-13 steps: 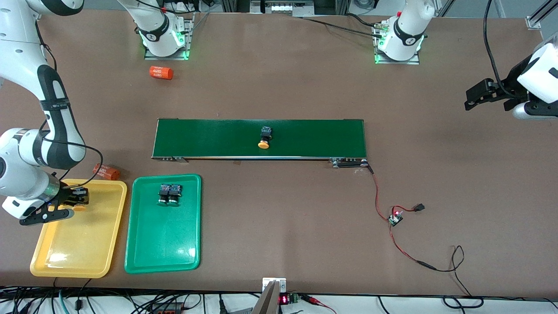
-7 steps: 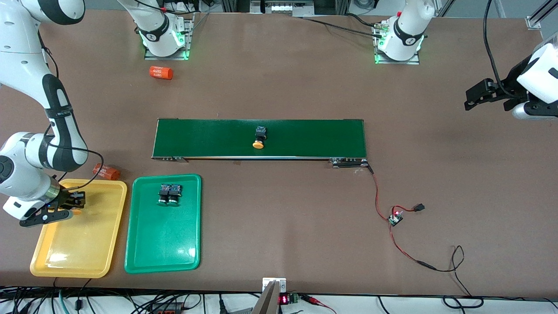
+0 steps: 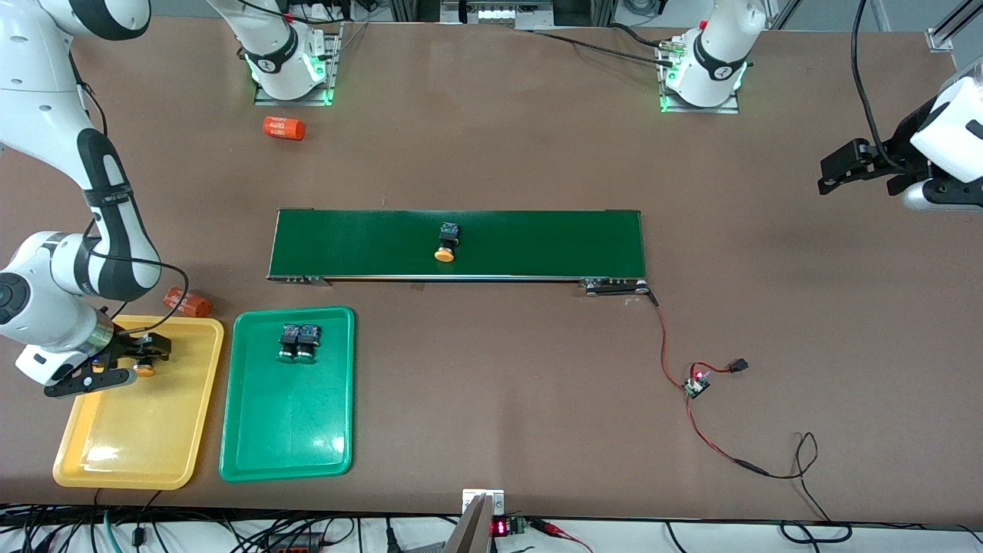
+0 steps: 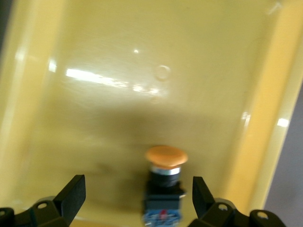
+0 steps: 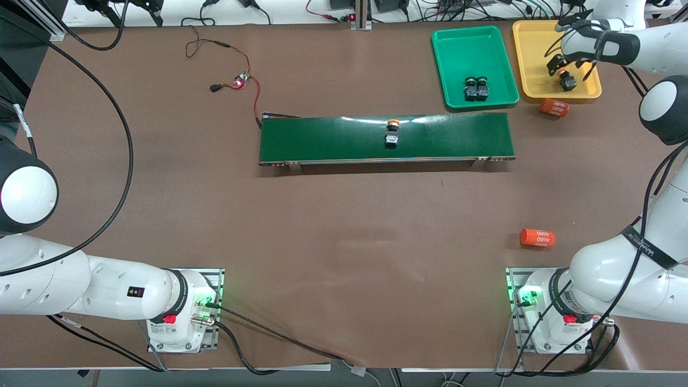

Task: Sort buttons by color to trays
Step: 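Release the yellow button into the yellow tray and return toward the belt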

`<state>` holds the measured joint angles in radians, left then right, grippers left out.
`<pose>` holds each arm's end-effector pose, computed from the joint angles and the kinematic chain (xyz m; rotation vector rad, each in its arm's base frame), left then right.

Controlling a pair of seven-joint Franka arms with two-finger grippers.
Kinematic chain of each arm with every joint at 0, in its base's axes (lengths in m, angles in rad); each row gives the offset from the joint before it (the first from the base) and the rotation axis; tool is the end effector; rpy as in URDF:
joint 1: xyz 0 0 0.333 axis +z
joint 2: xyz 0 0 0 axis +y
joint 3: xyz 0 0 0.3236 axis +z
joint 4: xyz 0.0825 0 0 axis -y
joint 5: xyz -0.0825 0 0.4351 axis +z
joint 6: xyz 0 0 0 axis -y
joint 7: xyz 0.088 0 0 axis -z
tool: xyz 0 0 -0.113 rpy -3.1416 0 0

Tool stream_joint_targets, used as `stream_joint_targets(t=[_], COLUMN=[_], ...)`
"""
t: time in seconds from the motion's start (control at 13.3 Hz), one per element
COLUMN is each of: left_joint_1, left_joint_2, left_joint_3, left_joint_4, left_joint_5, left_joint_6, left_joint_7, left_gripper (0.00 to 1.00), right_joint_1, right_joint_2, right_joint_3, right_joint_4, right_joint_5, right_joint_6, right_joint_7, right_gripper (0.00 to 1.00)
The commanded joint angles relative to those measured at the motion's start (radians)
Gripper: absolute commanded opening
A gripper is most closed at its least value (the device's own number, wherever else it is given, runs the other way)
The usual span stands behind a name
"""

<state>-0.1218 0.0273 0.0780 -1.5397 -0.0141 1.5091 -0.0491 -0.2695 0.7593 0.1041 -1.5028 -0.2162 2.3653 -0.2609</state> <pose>0.6067 -0.0289 0.6205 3.1310 0.0076 -0.0913 0.7570 -0.1422 0.1962 3.0114 0.3164 0.1331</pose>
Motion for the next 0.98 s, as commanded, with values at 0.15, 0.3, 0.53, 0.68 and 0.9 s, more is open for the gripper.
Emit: stream_joint_targets(t=[0.15,0.3,0.53,0.68,0.9], left_joint_1=[-0.004,-0.004,-0.002,0.002,0.007], left_joint_2=[0.017,0.017,0.016,0.016,0.017], left_joint_3=[0.005,0.003,0.006,0.006,0.013], left_joint_4=[0.038,0.038,0.038,0.038,0.038], left_joint_5=[0.025,0.025,0.025,0.025,0.025], left_joint_6=[-0.029,-0.033,-0.035,-0.035,-0.038], left_joint_7=[0.018,0.018,0.017,0.018,0.021], left_gripper=[1.00,1.00,1.00,1.00,1.00], right_joint_1=[0.151,0.212,0.317,0.413,0.478], right_joint_2=[-0.277,-0.383,-0.481,-0.497,-0.491], right_joint_3=[0.006,0.012,0.016,0.029,0.107], right_joint_4=[-0.206,-0.316,-0.428,-0.445,-0.442], right_joint_5=[0.063,0.183,0.212,0.215,0.216], right_joint_6=[-0.230,-0.236,-0.236,-0.239,-0.251], right_joint_7=[0.265,0.368,0.494,0.526,0.727], right_gripper=[1.00,1.00,1.00,1.00,1.00])
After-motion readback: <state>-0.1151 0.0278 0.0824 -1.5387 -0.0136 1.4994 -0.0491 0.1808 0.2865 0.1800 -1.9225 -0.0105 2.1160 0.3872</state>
